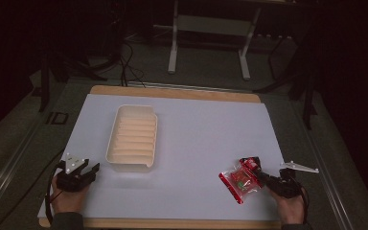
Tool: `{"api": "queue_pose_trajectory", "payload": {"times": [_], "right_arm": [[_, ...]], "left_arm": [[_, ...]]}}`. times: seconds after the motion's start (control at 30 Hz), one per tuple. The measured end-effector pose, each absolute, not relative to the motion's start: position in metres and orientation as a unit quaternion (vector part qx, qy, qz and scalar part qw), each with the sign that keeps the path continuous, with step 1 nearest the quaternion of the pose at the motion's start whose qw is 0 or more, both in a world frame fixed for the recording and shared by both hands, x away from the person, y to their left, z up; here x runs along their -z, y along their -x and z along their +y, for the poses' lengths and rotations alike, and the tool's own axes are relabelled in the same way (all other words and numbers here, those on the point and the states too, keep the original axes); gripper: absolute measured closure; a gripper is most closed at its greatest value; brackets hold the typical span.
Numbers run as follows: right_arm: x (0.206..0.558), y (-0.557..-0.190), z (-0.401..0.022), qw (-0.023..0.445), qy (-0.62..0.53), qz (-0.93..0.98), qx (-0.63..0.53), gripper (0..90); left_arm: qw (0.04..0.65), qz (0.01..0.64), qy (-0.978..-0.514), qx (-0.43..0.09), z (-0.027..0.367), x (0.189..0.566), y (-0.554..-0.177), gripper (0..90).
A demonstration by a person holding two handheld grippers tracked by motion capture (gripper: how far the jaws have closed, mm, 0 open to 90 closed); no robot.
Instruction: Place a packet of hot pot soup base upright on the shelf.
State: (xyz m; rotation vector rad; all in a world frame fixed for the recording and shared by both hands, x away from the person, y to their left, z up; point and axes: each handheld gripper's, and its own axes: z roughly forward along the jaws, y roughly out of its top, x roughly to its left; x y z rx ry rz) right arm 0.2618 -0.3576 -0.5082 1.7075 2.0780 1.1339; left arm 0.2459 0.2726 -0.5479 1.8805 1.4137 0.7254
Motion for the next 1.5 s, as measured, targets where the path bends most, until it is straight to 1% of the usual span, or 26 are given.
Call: {"api": "queue_pose_trajectory", "payload": {"times": [0.6,1.0,1.5], "right_arm": [[0.469,-0.283,-0.333,0.134,-0.502,0.762,-0.386,89.0],[0.454,-0.298,-0.311,0.147,-0.463,0.788,-0.379,89.1],[0.444,-0.315,-0.29,0.16,-0.42,0.809,-0.379,89.1]], "left_arm": [[0.333,0.54,-0.722,-0.276,0.272,0.548,-0.246,53.7],[0.335,0.54,-0.721,-0.276,0.272,0.548,-0.246,53.5],[0.336,0.539,-0.721,-0.276,0.272,0.548,-0.246,53.5]]}}
